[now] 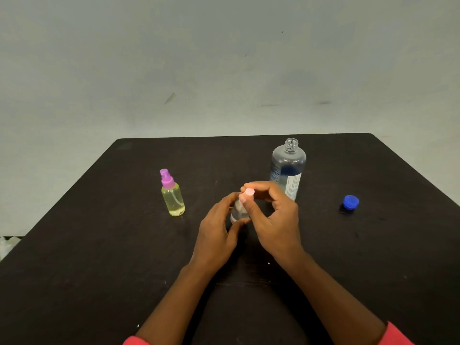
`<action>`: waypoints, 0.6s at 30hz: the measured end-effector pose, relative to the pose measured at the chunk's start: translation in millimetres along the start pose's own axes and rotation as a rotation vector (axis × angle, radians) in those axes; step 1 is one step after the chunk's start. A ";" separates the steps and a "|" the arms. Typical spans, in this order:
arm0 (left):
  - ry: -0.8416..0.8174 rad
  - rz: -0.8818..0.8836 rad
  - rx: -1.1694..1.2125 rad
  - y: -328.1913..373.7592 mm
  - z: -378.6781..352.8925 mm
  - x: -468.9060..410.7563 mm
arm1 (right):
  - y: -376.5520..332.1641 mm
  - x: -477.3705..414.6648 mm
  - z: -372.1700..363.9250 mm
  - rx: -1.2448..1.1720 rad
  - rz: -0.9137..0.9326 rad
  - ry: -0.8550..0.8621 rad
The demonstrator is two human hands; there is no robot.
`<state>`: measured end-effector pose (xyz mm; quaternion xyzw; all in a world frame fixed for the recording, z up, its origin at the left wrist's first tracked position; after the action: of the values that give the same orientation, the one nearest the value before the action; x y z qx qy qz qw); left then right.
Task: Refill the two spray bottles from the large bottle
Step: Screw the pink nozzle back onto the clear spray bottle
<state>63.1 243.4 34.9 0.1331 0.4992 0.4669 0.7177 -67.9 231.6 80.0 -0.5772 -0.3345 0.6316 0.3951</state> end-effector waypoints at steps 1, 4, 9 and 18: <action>-0.001 -0.004 0.006 -0.1 -0.5 -0.1 | -0.7 0.4 0.0 0.003 0.003 0.002; 0.002 0.002 0.018 0.6 -0.3 -0.1 | -1.9 1.5 -4.0 -0.009 0.000 -0.045; 0.006 -0.008 0.022 5.4 0.7 -1.3 | -2.1 1.3 -11.3 -0.046 -0.017 -0.127; -0.019 -0.017 0.002 2.8 -3.1 0.4 | 3.1 0.6 -1.3 -0.077 -0.085 -0.012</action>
<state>59.0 244.4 35.1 0.1339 0.4940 0.4590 0.7262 -67.0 230.7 76.9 -0.5738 -0.3850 0.6042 0.3968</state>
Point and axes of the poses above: each hand's wrist, its own x-axis away from the middle knuckle, its own z-axis out of the back of the hand, y = z × x, the point moved 9 cm from there along -x, towards the middle knuckle, and after that the axes turned 10 degrees about -z, right-handed, at the moved point
